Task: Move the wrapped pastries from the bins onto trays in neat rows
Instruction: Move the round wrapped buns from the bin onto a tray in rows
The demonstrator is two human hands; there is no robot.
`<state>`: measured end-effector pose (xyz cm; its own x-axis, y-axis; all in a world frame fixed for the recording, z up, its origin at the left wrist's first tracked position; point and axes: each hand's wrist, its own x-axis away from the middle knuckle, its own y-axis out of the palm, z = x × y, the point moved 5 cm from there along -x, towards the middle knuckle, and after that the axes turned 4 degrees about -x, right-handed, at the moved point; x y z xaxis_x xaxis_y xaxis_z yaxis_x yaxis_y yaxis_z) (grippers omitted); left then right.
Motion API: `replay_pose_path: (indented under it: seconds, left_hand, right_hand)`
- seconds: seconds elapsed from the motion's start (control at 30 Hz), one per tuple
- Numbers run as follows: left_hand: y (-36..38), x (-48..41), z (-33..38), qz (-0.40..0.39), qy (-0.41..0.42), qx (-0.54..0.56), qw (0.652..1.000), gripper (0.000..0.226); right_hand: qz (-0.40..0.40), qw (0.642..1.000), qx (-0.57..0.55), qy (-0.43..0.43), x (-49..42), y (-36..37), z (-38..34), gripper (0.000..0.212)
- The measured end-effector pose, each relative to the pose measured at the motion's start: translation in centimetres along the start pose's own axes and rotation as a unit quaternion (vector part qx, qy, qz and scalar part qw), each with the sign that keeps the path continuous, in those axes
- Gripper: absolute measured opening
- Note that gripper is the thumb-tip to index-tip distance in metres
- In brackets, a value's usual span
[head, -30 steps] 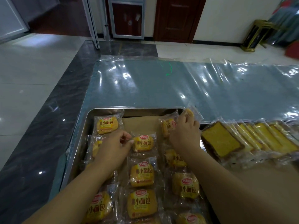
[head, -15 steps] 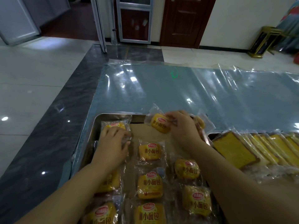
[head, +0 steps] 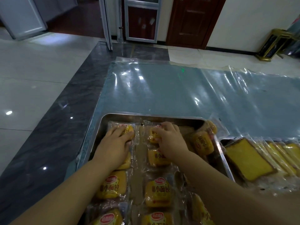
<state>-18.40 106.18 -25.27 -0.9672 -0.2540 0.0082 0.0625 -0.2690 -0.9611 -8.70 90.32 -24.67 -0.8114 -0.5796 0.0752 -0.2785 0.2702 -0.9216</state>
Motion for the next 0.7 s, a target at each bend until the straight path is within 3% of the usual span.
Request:
replay_pose_path:
  seconds: [0.27, 0.43, 0.53, 0.6, 0.7]
  left_hand:
    - [-0.3, 0.4, -0.1, -0.016, 0.011, 0.012, 1.000, 0.045]
    - [-2.0, 1.0, 2.0, 0.041, 0.048, 0.026, 0.998, 0.038]
    - [-2.1, 1.6, 4.2, 0.045, 0.070, 0.024, 0.996, 0.036]
    - [-2.0, 2.0, 5.7, 0.042, 0.086, 0.029, 0.995, 0.034]
    - [-1.7, 2.6, 7.8, 0.038, 0.110, 0.040, 0.992, 0.030]
  right_hand:
    - [-0.046, 0.999, -0.016, -0.005, 0.5, -0.2, -1.3, 0.049]
    - [0.071, 0.996, -0.058, -0.020, 3.6, -3.3, -0.4, 0.042]
    - [0.185, 0.982, 0.015, -0.012, 6.3, -5.8, 1.2, 0.031]
    - [0.236, 0.970, 0.054, 0.038, 7.8, -7.4, 3.1, 0.032]
    - [0.189, 0.966, 0.065, 0.164, 9.1, -8.3, 6.6, 0.045]
